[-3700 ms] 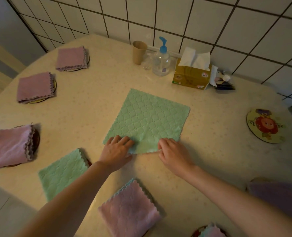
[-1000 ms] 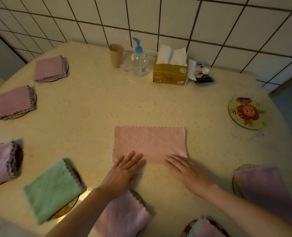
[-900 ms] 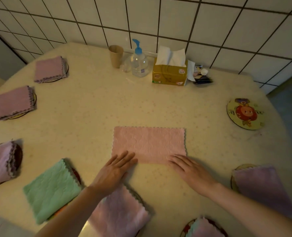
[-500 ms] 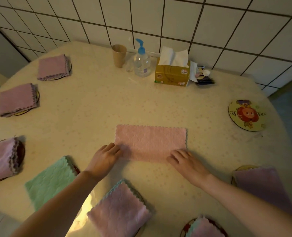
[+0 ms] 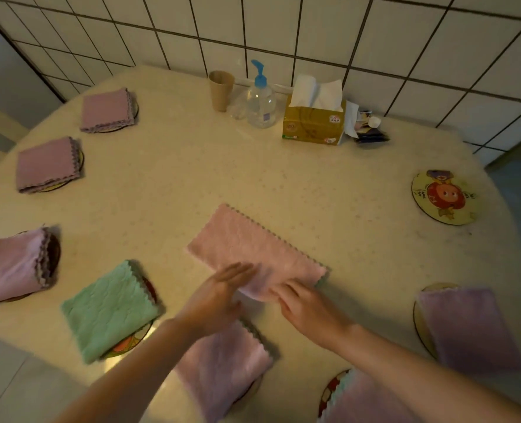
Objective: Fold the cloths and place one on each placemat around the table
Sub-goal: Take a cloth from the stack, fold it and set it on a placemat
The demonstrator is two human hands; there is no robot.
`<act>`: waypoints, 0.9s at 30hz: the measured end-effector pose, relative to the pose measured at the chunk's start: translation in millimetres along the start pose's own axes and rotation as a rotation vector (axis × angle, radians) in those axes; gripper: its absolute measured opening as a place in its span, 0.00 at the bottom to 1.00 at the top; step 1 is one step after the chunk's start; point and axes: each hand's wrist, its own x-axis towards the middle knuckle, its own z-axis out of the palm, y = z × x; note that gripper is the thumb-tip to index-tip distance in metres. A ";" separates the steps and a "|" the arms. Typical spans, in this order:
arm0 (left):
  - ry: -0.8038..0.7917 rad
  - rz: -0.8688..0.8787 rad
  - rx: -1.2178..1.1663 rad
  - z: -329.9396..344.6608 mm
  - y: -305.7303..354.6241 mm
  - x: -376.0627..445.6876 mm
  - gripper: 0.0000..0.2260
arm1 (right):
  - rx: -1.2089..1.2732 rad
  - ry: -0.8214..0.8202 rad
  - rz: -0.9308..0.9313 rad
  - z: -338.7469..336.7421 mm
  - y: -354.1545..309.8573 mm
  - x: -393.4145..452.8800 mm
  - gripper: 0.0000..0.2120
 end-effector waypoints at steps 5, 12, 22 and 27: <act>-0.009 0.054 0.045 38.9 15.9 7.6 0.25 | 0.038 0.114 -0.166 -29.1 -21.3 5.4 0.09; -0.175 0.281 -0.006 39.8 23.3 2.2 0.22 | -0.314 -0.039 -0.210 -37.7 55.7 -5.6 0.27; -0.251 0.179 -0.008 42.2 17.0 -16.1 0.22 | -0.394 -0.320 -0.290 3.2 79.2 -59.0 0.30; -0.061 -0.402 -0.536 26.1 26.7 1.3 0.15 | 0.155 -0.354 0.169 -12.4 63.2 -37.5 0.29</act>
